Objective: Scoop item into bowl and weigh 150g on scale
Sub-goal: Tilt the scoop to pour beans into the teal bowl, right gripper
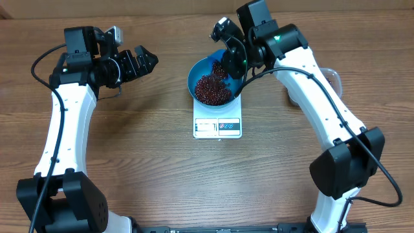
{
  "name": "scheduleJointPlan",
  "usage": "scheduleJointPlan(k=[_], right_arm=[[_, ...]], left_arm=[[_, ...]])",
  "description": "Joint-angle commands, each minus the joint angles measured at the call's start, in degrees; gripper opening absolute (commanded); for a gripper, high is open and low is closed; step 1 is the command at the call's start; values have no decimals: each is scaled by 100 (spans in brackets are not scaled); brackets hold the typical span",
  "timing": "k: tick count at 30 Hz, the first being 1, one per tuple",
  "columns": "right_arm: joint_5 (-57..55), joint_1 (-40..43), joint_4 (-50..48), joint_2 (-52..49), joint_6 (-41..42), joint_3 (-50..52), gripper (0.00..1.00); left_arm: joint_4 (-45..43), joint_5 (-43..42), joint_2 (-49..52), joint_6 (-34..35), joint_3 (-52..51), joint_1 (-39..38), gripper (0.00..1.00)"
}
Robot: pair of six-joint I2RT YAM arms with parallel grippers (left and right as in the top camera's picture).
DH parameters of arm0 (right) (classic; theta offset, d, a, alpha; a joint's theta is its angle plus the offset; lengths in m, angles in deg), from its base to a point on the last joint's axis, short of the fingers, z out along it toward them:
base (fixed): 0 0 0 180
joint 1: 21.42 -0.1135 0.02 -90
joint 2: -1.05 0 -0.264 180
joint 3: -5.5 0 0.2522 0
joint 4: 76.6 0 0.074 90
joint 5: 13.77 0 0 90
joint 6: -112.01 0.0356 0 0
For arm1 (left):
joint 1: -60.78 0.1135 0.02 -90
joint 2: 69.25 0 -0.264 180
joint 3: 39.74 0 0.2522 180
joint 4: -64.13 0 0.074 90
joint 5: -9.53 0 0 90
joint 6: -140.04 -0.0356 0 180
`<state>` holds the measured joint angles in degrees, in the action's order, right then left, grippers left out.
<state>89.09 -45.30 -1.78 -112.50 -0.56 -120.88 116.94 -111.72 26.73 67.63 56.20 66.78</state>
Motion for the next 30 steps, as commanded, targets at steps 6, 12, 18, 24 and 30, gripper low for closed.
scheduleJointPlan(k=[6, 12, 18, 24, 30], right_arm=[[-1067, -369, 2, 227, -52, -188, 4], [-1810, -739, 63, 227, -201, -188, 4], [-2280, -955, 81, 227, -203, -186, 4], [-2332, -1019, 55, 225, -393, -184, 4], [-2332, -1019, 31, 225, -483, -184, 4]], left_arm=[[-7, 35, -122, -70, 122, -2, 100], [-7, 35, -122, -70, 122, -2, 99], [-7, 35, -122, -70, 122, -2, 99], [-7, 35, -122, -70, 122, -2, 100], [-7, 35, -122, -70, 122, -2, 100]])
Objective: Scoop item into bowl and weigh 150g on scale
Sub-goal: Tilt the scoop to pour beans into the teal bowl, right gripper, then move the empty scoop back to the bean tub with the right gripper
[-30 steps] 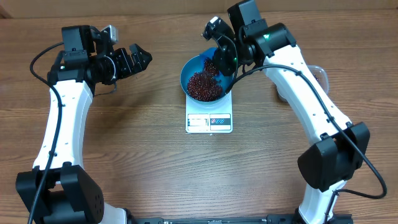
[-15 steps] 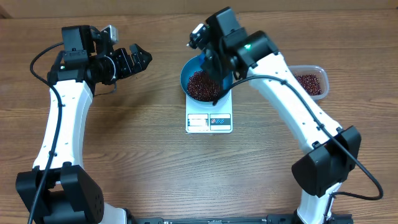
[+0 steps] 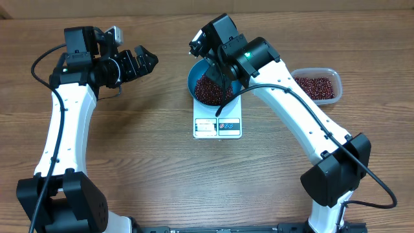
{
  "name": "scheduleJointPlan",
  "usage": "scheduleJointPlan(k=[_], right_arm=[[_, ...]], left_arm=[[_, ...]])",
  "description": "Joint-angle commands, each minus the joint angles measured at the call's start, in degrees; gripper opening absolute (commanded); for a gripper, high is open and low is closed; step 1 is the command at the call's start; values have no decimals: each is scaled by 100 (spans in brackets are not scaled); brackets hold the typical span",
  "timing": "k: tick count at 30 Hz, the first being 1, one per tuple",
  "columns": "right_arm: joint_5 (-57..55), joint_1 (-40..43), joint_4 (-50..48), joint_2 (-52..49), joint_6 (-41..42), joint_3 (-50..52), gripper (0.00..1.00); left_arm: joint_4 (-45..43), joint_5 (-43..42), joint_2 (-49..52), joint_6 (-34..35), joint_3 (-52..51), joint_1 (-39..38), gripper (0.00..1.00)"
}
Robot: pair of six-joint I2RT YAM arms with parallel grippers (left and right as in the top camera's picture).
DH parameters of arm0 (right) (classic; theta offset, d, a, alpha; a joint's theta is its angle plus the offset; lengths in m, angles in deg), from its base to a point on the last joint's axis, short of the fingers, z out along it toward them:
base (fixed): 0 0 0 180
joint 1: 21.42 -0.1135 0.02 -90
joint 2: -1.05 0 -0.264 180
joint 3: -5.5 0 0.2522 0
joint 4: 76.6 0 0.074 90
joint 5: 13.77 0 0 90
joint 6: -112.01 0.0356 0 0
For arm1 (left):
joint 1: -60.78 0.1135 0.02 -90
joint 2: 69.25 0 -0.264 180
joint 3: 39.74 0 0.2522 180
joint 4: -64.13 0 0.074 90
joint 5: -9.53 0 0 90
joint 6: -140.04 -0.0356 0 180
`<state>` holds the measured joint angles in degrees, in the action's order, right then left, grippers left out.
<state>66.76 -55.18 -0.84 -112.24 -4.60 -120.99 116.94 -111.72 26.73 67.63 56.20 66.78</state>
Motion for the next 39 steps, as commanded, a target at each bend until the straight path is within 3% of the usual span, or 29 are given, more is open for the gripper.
scheduleJointPlan(k=[1, 15, 21, 27, 30, 34, 39], right_arm=[[-101, -31, -76, 199, -76, -173, 4], [389, 42, -151, 199, 442, -173, 4], [793, 317, -210, 199, 1213, -173, 4], [3307, 1161, -278, 251, 2074, -175, 4], [4374, 1700, -273, 339, 2131, -175, 4], [4929, 2365, -190, 391, 2133, -175, 4], [4610, 3333, 243, 389, 2149, -173, 4]], left_arm=[[-7, 35, -122, -70, 122, -2, 99], [-7, 35, -122, -70, 122, -2, 100], [-7, 35, -122, -70, 122, -2, 100], [-7, 35, -122, -70, 122, -2, 100], [-7, 35, -122, -70, 122, -2, 100], [-7, 35, -122, -70, 122, -2, 100], [-7, 35, -122, -70, 122, -2, 100]])
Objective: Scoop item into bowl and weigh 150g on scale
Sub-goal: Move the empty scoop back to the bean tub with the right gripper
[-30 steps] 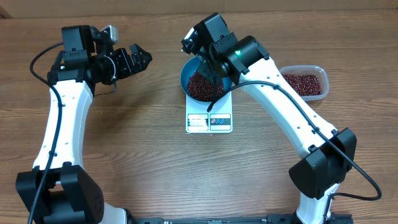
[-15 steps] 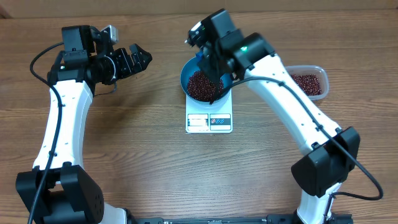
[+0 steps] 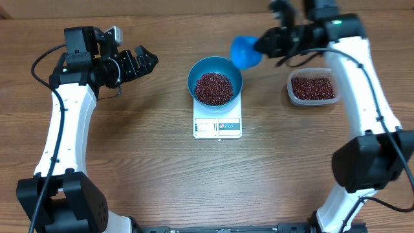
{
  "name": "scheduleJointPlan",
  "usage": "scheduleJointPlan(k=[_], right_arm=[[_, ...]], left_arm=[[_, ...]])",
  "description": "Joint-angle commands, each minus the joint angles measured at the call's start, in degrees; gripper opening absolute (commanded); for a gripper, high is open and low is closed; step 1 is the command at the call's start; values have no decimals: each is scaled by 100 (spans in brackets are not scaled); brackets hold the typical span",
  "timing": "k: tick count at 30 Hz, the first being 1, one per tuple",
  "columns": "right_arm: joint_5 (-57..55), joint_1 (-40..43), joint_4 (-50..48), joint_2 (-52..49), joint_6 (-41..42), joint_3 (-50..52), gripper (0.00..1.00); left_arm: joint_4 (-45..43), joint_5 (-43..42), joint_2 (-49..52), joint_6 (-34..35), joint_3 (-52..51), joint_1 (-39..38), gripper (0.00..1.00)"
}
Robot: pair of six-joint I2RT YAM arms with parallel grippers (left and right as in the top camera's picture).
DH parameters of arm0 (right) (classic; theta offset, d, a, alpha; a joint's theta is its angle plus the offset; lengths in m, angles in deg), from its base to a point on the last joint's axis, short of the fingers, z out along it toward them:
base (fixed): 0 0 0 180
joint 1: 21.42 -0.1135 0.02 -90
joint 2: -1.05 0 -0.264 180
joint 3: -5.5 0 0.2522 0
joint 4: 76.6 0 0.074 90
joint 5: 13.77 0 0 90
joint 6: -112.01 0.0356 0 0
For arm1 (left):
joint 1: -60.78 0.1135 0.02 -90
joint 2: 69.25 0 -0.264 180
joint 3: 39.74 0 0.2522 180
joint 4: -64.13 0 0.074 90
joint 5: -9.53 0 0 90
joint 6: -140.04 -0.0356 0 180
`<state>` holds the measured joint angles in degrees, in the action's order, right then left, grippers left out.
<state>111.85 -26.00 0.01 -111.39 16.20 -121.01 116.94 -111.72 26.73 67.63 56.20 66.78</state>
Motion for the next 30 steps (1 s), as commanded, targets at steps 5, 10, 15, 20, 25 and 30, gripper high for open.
scheduleJointPlan(k=[5, 10, 15, 20, 25, 30], right_arm=[[-721, 1010, 575, 302, 66, -164, 4], [-2249, 1237, 997, 299, 70, -164, 4], [-3189, 1259, 1283, 291, 68, -162, 4], [-3884, 1259, 1316, 249, 70, -52, 4], [-4201, 1259, 1246, 201, 74, 326, 4], [-4199, 1257, 920, 195, 74, 846, 4]], left_arm=[[-7, 35, -122, -70, 122, -2, 100], [-7, 35, -122, -70, 122, -2, 100], [-7, 35, -122, -70, 122, -2, 100], [-7, 35, -122, -70, 122, -2, 99], [-7, 35, -122, -70, 122, -2, 99], [-7, 35, -122, -70, 122, -2, 99]])
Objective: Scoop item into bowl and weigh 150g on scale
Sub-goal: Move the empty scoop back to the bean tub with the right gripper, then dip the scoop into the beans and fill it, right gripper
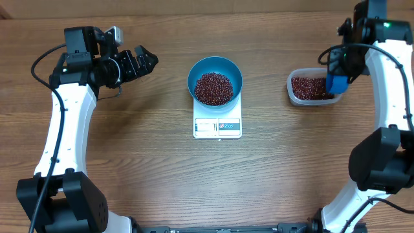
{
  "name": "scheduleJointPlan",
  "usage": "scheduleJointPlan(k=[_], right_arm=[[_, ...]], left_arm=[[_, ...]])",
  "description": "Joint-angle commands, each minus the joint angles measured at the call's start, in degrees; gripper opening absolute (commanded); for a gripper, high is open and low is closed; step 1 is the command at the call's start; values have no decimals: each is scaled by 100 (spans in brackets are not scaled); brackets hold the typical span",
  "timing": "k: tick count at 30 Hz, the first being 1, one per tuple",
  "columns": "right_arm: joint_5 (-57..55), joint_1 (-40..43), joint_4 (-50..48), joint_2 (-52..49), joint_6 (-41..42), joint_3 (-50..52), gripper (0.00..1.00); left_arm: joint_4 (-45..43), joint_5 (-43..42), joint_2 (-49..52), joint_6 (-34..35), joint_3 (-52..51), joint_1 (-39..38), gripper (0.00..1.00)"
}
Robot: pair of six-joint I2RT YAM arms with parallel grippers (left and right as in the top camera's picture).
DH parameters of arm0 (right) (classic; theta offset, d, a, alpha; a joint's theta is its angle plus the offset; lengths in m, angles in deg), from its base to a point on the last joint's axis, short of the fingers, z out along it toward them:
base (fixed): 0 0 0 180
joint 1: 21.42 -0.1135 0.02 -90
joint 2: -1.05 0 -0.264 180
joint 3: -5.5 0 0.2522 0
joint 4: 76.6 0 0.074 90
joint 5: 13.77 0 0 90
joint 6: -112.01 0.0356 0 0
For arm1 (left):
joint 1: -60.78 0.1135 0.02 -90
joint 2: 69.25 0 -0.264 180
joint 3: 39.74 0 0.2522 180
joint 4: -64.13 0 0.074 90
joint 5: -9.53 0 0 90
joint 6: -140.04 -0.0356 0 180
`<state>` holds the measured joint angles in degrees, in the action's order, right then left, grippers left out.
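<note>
A blue bowl (215, 79) holding dark red beans sits on a white scale (217, 126) at the table's middle. To the right stands a clear tub (311, 88) of the same beans. My right gripper (341, 68) is shut on a blue scoop (336, 83), which hangs at the tub's right end, over its rim. My left gripper (145, 61) is raised at the back left, far from the bowl, its fingers slightly apart and holding nothing.
The scale's display (206, 127) faces the front edge; its reading is too small to read. Bare wooden table (162, 181) spreads around the scale. The right arm's links stand along the right edge.
My right gripper has carried the blue scoop from between the bowl and the tub, at the back, to the tub's right end. The left arm has not moved.
First my right gripper held the scoop at the bowl's back right rim. Then it stood over the bowl's middle. Later it held the scoop clear of the bowl toward the tub, and now at the tub. The left arm stayed still.
</note>
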<state>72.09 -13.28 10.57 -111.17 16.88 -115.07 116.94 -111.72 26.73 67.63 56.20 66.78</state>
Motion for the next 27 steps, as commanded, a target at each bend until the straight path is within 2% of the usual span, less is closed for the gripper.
scheduleJointPlan(k=[1, 4, 12, 23, 27], right_arm=[[-223, -15, -216, 173, 7, 348, 4], [-120, -15, -511, 173, 114, 651, 4], [1672, -17, -929, 173, 109, 1121, 4], [2000, 105, -861, 175, 238, 1095, 4], [2634, 422, -800, 179, 236, 997, 4]], left_arm=[[-7, 35, -122, -70, 122, -2, 99], [-7, 35, -122, -70, 122, -2, 99], [-7, 35, -122, -70, 122, -2, 100], [-7, 35, -122, -70, 122, -2, 100], [-7, 35, -122, -70, 122, -2, 100]])
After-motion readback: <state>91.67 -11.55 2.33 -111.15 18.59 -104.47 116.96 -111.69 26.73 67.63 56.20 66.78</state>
